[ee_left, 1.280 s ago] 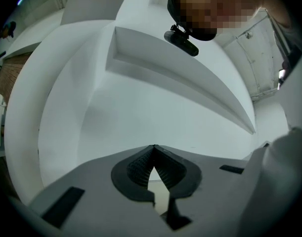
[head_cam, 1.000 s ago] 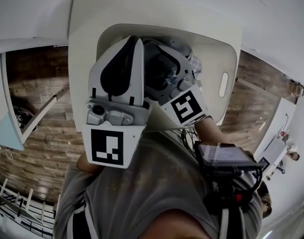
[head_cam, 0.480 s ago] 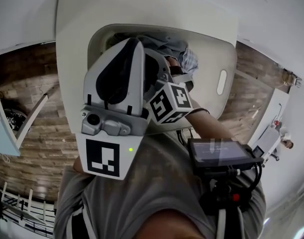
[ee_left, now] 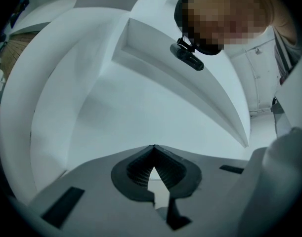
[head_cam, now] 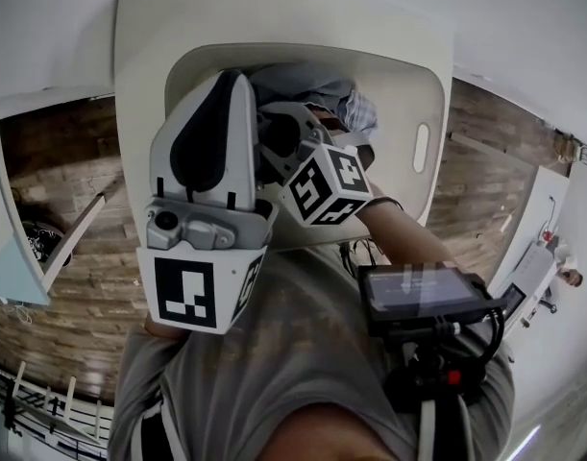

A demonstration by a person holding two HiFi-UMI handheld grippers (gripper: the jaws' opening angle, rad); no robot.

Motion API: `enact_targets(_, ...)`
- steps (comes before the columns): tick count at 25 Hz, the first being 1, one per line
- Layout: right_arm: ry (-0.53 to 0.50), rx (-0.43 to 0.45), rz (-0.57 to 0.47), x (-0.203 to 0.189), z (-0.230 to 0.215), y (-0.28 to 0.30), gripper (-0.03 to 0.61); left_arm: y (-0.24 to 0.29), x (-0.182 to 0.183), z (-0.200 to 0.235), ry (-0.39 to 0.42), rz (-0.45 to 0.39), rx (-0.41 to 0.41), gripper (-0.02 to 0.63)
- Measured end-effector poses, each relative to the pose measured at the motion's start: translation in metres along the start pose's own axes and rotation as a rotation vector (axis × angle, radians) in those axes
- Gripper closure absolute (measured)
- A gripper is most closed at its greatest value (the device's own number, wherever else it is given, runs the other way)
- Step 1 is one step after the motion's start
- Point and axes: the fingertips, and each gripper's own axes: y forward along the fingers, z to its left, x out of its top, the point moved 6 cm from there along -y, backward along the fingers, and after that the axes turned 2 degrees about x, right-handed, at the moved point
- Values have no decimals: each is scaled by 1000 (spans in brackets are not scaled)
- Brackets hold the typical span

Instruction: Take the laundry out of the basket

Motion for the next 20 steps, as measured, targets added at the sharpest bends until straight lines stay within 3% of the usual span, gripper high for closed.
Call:
enact_targets(4,52,-20,-41,3,-14,-3,485,-2,5,1,29,-14,10,606)
enact_targets(9,105,-108,-135,13,-27,-27,492,-18,19,-13,79,-51,15,606)
enact_targets(20,225,-302,-450,44,-34,-121,495,-64,50,-62,197,-116,-2,606)
